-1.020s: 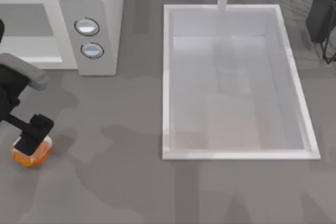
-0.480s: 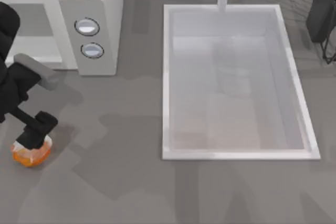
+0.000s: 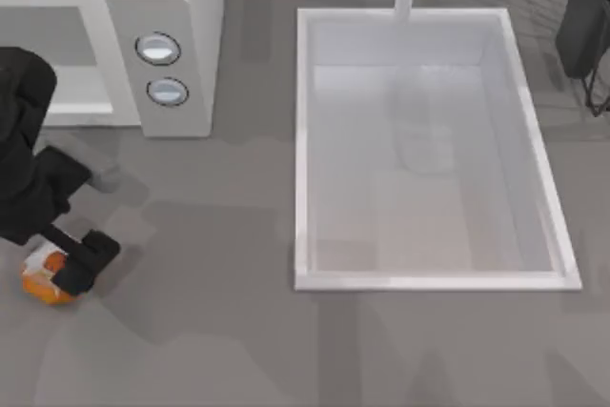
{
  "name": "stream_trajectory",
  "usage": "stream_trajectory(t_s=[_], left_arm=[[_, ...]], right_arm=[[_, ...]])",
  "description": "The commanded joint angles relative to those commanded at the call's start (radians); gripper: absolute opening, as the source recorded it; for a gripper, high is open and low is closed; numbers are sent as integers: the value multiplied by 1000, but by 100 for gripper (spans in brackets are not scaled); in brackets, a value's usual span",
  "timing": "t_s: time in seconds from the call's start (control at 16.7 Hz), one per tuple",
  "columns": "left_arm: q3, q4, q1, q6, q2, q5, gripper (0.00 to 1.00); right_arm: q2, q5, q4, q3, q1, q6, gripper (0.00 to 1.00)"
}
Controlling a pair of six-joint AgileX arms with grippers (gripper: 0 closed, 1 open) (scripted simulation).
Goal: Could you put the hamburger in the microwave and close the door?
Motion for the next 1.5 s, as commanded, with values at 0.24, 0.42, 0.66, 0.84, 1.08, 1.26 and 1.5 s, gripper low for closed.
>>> stream_trajectory(t_s=[0.24, 0.42, 0.66, 0.84, 1.08, 1.26, 1.5], left_arm=[[-50, 99, 1, 2, 60, 0, 100], [-51, 100, 1, 2, 60, 0, 100], [-51, 100, 1, 2, 60, 0, 70], [-51, 100, 1, 2, 60, 0, 47], [-51, 100, 1, 2, 60, 0, 17], [-51, 100, 1, 2, 60, 0, 0], [-51, 100, 1, 2, 60, 0, 0]], right_arm=[[0, 0, 0, 0, 0, 0, 100], [0, 0, 0, 0, 0, 0, 100], [0, 0, 0, 0, 0, 0, 100], [0, 0, 0, 0, 0, 0, 100], [0, 0, 0, 0, 0, 0, 100], [0, 0, 0, 0, 0, 0, 100], [0, 0, 0, 0, 0, 0, 100]])
